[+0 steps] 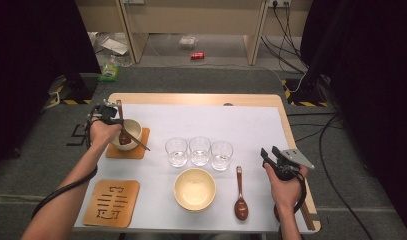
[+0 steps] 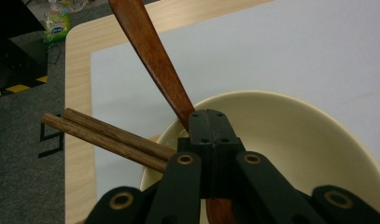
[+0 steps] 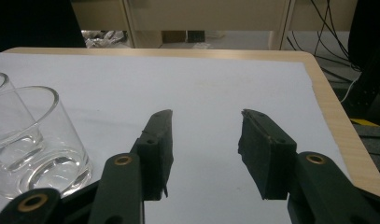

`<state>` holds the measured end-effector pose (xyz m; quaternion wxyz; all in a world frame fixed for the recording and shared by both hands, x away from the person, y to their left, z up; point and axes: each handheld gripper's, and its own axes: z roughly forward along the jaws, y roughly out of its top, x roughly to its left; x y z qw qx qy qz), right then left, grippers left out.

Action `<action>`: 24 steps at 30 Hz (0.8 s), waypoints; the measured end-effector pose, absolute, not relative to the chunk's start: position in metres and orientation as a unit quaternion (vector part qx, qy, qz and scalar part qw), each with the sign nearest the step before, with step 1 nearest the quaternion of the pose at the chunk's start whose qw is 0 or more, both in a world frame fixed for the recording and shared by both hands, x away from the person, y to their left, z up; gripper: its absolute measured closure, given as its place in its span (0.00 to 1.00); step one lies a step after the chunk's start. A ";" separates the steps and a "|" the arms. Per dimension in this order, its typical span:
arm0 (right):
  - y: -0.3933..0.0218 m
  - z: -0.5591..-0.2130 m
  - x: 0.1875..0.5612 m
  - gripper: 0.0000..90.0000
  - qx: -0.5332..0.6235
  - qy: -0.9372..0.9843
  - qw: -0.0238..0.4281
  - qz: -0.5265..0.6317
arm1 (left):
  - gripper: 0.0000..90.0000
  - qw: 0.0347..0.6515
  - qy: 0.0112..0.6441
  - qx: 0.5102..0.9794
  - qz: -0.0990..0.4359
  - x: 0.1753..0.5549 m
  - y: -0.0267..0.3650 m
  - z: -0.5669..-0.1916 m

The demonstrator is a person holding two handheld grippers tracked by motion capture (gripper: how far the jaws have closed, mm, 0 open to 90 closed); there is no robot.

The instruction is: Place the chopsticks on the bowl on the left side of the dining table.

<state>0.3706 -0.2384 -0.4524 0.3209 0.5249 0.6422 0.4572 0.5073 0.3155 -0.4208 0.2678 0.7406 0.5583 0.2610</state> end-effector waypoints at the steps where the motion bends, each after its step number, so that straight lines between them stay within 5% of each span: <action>1: -0.238 -0.452 0.371 0.60 0.525 0.642 0.321 0.457 | 1.00 0.267 0.559 0.741 0.261 0.507 0.316 -0.421; 24: -0.239 -0.452 0.371 0.60 0.525 0.641 0.322 0.457 | 1.00 0.256 0.568 0.739 0.257 0.499 0.325 -0.421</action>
